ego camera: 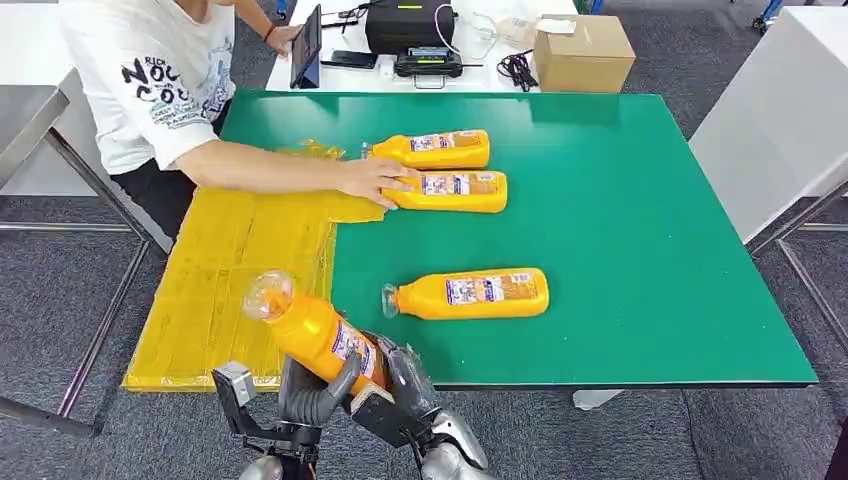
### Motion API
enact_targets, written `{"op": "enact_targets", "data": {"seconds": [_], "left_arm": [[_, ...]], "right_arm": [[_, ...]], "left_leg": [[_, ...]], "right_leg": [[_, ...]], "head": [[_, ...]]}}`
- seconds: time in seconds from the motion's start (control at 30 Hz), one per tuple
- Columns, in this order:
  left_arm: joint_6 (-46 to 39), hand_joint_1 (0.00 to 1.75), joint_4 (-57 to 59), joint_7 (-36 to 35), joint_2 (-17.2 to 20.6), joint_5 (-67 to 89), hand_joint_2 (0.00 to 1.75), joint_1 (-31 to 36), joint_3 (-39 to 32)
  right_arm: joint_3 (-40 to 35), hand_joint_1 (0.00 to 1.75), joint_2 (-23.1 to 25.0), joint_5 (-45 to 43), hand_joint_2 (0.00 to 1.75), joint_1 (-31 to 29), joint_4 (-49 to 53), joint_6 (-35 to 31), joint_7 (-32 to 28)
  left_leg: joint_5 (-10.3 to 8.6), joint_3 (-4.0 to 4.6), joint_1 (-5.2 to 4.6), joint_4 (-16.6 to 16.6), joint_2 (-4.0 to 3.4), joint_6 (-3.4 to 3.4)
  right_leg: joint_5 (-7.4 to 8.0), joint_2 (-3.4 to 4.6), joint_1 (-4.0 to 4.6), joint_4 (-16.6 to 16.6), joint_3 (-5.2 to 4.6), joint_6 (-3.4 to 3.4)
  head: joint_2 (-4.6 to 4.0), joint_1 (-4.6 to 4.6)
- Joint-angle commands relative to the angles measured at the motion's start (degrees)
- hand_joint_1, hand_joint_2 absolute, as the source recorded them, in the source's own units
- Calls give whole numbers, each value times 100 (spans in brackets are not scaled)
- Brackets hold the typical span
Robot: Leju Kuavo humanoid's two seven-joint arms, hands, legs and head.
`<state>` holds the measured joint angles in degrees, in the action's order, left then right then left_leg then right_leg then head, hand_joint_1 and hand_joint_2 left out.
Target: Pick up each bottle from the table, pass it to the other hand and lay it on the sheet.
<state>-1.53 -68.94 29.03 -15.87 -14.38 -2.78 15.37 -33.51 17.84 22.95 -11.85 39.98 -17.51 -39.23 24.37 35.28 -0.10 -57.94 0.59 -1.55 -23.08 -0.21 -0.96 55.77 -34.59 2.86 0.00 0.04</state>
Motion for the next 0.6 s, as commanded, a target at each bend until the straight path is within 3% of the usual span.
{"op": "enact_targets", "data": {"seconds": [0.03,0.3,0.33,0.37,0.4,0.43,0.6], "left_arm": [[194,175,179,-36,-41,47,175,247,150],[200,175,133,-27,-49,56,175,236,124],[198,175,85,-31,-54,54,175,225,89],[154,175,17,9,-73,48,175,207,14],[48,175,-68,82,-97,85,175,183,-68],[-36,175,-113,126,-8,174,175,199,-95],[-625,175,-488,482,62,843,175,259,-437]], "right_arm": [[-334,175,19,63,175,-24,-255,163,14],[-296,175,17,58,175,-7,-207,133,0],[-289,154,14,79,175,-3,-163,104,41],[-255,10,9,119,175,18,-90,-36,113],[-195,0,9,113,175,43,-14,-143,190],[-151,0,-2,96,0,35,69,-179,225],[94,0,-355,147,0,430,1564,-308,623]], "left_leg": [[10,-22,6,0,3,8],[9,-22,4,1,5,7],[13,-27,7,-2,4,8],[18,-36,9,-4,2,10],[5,-11,2,0,4,5],[12,-22,6,-3,2,8],[5,-9,5,-1,1,7]], "right_leg": [[-11,-6,7,-1,24,-11],[-11,-8,5,-2,24,-10],[-14,-7,8,-1,30,-12],[-18,-6,10,0,40,-15],[-7,-6,3,1,13,-7],[-12,-5,7,2,24,-11],[-6,-4,6,0,11,-9]], "head": [[0,0],[0,2],[0,2],[0,2],[0,2],[0,2],[0,2]]}}
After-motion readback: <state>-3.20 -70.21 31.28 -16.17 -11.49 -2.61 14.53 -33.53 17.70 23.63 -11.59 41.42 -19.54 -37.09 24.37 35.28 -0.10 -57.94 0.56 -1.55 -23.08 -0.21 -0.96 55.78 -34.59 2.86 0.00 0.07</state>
